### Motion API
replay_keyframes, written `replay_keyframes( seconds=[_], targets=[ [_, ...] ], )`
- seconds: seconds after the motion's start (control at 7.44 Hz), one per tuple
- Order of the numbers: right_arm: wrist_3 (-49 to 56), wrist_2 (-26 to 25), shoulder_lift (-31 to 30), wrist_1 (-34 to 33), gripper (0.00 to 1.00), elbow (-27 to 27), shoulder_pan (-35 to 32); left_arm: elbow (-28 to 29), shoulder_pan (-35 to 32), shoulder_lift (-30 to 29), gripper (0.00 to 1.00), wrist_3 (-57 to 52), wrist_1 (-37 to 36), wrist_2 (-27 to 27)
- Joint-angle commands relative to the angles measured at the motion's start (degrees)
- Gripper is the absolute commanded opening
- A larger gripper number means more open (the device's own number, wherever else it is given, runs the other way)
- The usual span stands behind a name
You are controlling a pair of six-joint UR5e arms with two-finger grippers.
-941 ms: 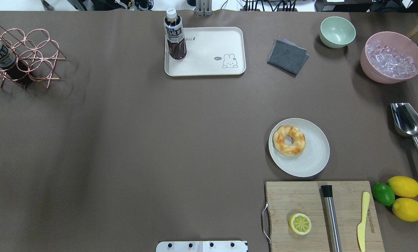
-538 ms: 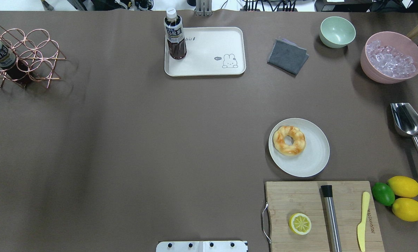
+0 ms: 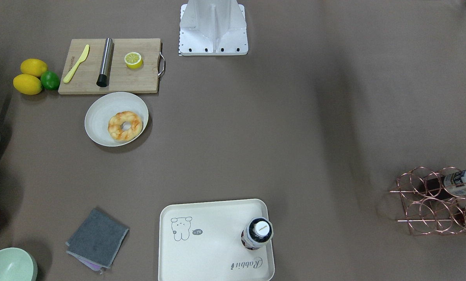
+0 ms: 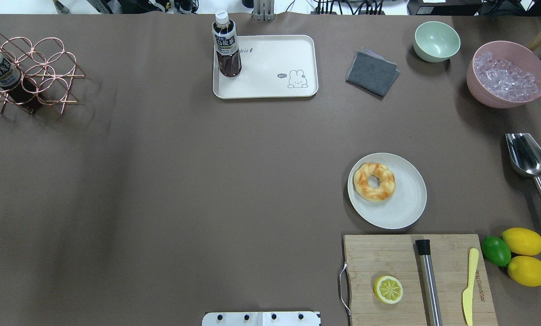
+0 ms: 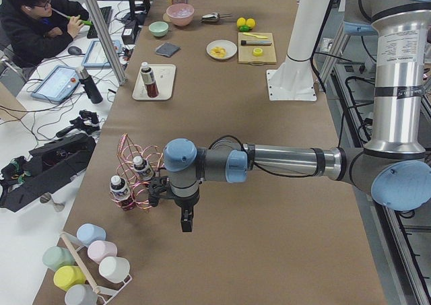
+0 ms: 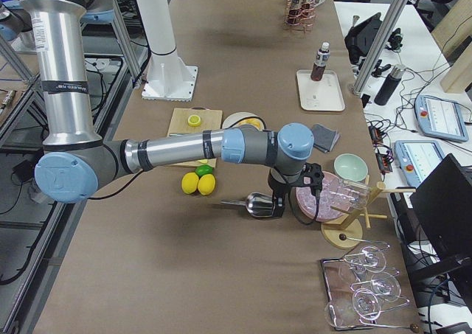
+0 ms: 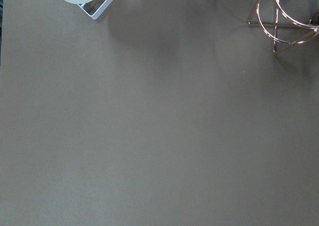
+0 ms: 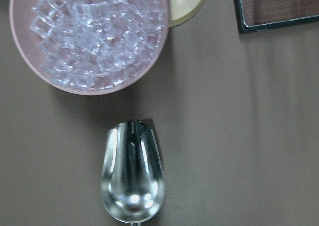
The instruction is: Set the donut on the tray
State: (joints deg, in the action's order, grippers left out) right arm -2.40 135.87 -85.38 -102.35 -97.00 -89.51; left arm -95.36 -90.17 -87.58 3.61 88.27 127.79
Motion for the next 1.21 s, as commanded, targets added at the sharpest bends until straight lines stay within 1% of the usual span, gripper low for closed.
replay_keyframes(
  seconds=[0.0,0.13,0.4,0.54,0.67,0.81,0.94,1.08],
  targets=[
    [-15.64,-0.60,3.18,2.40,1.00,-3.64,9.22,-0.18,0.09,-0.31,0.98,0.08,0.06,0.00],
    [-16.57,-0.09,3.02,4.07,1.00,-3.90,11.53,0.00,0.09,-0.92,0.98,0.08,-0.02,0.00],
    [-16.93,3.94,2.76,7.06,1.00,-3.90,14.79,-0.17,0.17,-1.46,0.98,0.17,-0.03,0.00],
    [-17.02,5.79,2.85,7.43,1.00,-4.60,15.67,-0.35,0.17,-1.46,0.98,0.26,-0.03,0.00],
    [-21.46,7.20,3.11,7.52,1.00,-6.69,18.38,-0.35,0.09,-1.46,0.98,0.26,-0.03,0.00],
    [-31.60,6.52,3.37,8.82,1.00,-9.76,23.11,-0.35,0.17,-1.46,0.98,0.26,-0.03,0.00],
    [-38.75,5.12,2.33,16.32,1.00,-9.53,25.68,-0.27,0.17,-1.46,0.98,0.26,-0.03,0.00],
    [-45.34,3.19,-0.20,25.36,1.00,-8.92,28.92,-0.35,0.17,-1.46,0.98,0.26,-0.03,0.00]
  ],
)
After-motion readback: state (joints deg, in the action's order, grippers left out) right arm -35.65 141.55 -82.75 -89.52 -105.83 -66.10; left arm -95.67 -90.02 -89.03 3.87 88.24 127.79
